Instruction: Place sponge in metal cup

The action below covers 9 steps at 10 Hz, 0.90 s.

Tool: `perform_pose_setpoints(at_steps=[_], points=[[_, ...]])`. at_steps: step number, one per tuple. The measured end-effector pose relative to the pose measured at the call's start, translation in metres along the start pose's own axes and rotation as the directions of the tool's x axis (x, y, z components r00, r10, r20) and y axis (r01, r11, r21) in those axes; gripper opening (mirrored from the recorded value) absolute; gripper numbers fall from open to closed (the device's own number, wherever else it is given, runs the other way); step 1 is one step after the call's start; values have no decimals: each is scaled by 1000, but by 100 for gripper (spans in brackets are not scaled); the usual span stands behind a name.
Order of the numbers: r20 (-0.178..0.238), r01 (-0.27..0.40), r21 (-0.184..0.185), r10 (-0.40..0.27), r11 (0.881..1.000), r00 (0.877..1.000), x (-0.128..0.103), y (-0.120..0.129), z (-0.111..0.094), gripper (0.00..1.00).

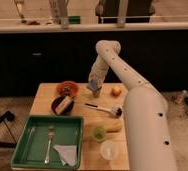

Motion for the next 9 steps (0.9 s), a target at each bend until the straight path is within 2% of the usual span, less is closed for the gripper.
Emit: perform_pose_setpoints(at_steps=[9], points=[[28, -21, -4, 21, 1000, 999, 13, 3, 13, 0]])
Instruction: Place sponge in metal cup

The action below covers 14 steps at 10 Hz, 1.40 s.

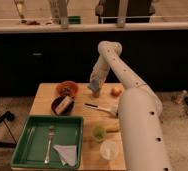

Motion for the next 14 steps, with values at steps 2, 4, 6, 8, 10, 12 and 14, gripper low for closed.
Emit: perform_pose_setpoints(at_steps=[2, 4, 6, 8, 10, 12, 14], points=[[6, -2, -1, 2, 1000, 1000, 1, 0, 1, 2], [12, -10, -1, 10, 1000, 1000, 3, 2, 1, 18], [20, -26, 7, 26, 1000, 999, 5, 5, 3, 39], [20, -40, 17, 40, 999, 999, 7, 10, 3, 57], [19, -46, 25, 46, 999, 999, 8, 11, 2, 77], [19, -48, 31, 47, 998, 999, 8, 12, 1, 80], [18, -47, 36, 46, 998, 999, 8, 12, 0, 80]])
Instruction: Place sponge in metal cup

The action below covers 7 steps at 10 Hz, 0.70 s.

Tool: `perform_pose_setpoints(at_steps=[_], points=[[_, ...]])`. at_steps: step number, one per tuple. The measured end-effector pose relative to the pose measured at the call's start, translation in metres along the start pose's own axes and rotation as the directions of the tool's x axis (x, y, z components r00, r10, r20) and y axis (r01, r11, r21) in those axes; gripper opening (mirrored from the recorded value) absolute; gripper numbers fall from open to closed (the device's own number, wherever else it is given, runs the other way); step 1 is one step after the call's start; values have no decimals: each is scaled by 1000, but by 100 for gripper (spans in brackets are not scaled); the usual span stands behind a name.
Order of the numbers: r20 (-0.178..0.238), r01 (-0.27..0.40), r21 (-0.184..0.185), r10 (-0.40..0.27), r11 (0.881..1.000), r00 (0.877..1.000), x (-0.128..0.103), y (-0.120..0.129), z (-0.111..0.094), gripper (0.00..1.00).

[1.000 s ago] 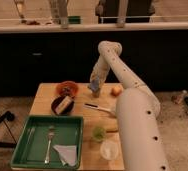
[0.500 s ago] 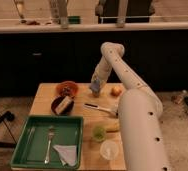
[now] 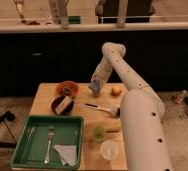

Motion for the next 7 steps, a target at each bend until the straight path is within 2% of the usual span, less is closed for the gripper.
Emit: perform_pose_setpoints(at_steps=[7], points=[[-17, 24, 33, -23, 999, 1000, 0, -2, -9, 80]])
